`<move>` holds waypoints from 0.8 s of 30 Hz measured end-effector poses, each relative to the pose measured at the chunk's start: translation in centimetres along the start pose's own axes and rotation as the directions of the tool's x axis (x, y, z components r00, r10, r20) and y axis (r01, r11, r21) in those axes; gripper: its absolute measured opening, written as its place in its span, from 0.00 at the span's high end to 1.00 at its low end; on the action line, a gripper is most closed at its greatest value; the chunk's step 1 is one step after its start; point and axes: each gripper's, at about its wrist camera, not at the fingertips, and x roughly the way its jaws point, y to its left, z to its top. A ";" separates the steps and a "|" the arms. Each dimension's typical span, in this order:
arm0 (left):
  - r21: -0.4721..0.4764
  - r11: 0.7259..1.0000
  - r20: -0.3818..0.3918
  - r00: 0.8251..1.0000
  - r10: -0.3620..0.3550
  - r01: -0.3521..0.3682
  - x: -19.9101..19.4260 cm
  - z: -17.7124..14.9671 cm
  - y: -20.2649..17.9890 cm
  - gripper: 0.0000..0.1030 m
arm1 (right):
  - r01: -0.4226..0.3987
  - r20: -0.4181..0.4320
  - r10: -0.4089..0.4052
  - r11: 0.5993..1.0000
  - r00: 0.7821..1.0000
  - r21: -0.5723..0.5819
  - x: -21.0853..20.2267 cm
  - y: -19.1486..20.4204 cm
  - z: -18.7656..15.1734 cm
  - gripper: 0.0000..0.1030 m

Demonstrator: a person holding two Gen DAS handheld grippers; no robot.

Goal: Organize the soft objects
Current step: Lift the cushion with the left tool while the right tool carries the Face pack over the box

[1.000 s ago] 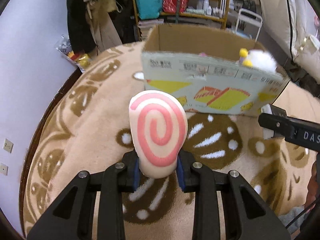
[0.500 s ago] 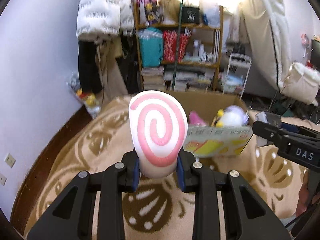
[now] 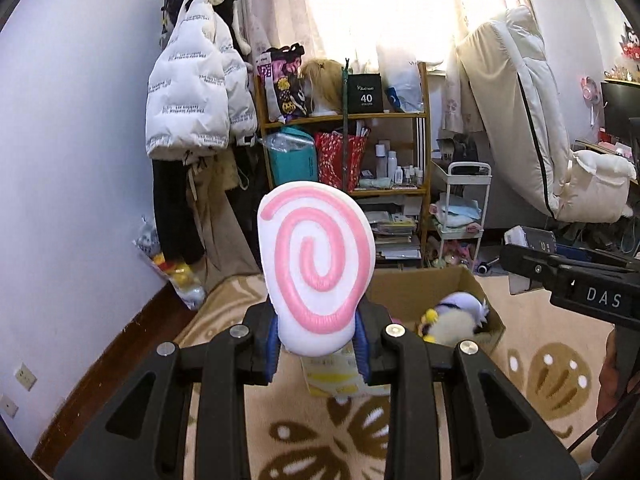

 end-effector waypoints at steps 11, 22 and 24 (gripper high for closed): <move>0.040 0.999 0.004 1.000 -0.020 0.020 4.0 1.6 -1.0 0.72 | -0.028 0.022 0.029 0.999 0.999 -0.037 3.4 -0.9 2.1 0.33; 0.068 0.996 -0.045 0.998 -0.054 0.057 8.0 -0.2 -2.5 0.70 | -0.030 -0.020 0.029 0.999 0.999 -0.038 6.6 -2.0 1.6 0.32; 0.064 0.996 -0.066 0.996 -0.055 0.060 9.0 -0.7 -2.7 0.70 | -0.049 -0.034 0.049 0.999 0.998 0.002 7.3 -2.5 1.1 0.32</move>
